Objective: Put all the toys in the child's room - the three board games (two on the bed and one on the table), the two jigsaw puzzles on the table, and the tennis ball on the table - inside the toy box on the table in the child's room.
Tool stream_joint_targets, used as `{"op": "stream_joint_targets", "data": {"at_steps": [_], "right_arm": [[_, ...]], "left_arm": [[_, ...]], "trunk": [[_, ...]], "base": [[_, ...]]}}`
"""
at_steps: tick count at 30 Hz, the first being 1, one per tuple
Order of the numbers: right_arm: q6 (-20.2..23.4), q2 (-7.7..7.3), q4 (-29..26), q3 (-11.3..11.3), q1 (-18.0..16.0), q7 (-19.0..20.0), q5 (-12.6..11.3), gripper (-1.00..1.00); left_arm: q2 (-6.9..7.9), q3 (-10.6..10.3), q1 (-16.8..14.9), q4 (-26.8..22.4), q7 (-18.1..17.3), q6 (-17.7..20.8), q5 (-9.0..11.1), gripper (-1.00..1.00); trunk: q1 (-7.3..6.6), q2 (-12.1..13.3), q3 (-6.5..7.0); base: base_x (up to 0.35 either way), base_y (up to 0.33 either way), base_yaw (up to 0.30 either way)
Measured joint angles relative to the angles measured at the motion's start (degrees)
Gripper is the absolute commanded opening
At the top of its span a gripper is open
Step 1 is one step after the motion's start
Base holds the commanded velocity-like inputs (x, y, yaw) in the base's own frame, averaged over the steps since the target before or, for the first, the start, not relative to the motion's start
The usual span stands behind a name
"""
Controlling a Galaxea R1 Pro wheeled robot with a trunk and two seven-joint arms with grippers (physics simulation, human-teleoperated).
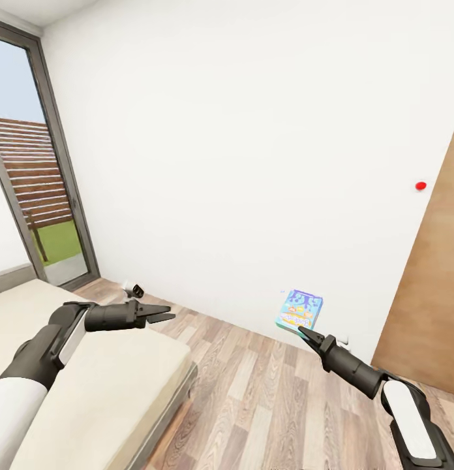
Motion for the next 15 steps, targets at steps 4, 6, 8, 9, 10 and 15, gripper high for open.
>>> {"op": "stream_joint_targets", "data": {"at_steps": [4,6,8,9,10,15], "right_arm": [[0.0,0.00,0.0,0.0,0.0,0.0,0.0,-1.00],[0.0,0.00,0.0,0.0,0.0,0.0,0.0,-1.00],[0.0,0.00,0.0,0.0,0.0,0.0,0.0,-1.00],[0.0,0.00,0.0,0.0,0.0,0.0,0.0,-1.00],[0.0,0.00,0.0,0.0,0.0,0.0,0.0,-1.00],[0.0,0.00,0.0,0.0,0.0,0.0,0.0,-1.00]], "left_arm": [[0.00,0.0,0.0,0.0,0.1,0.0,0.0,1.00],[0.00,0.0,0.0,0.0,0.2,0.0,-0.1,1.00],[0.00,0.0,0.0,0.0,0.2,0.0,-0.1,1.00],[0.00,0.0,0.0,0.0,0.2,0.0,-0.1,1.00],[0.00,0.0,0.0,0.0,0.2,0.0,-0.1,1.00],[0.00,0.0,0.0,0.0,0.3,0.0,-0.1,1.00]], "trunk": [[-0.87,1.5,0.74],[-1.31,2.3,1.13],[-1.75,3.1,1.54],[-1.97,3.5,1.75],[-2.19,3.9,1.95],[-3.29,5.9,2.98]], "base": [[0.000,0.000,-0.276],[0.000,0.000,-0.276],[0.000,0.000,-0.276],[0.000,0.000,-0.276],[0.000,0.000,-0.276],[0.000,0.000,-0.276]]}}
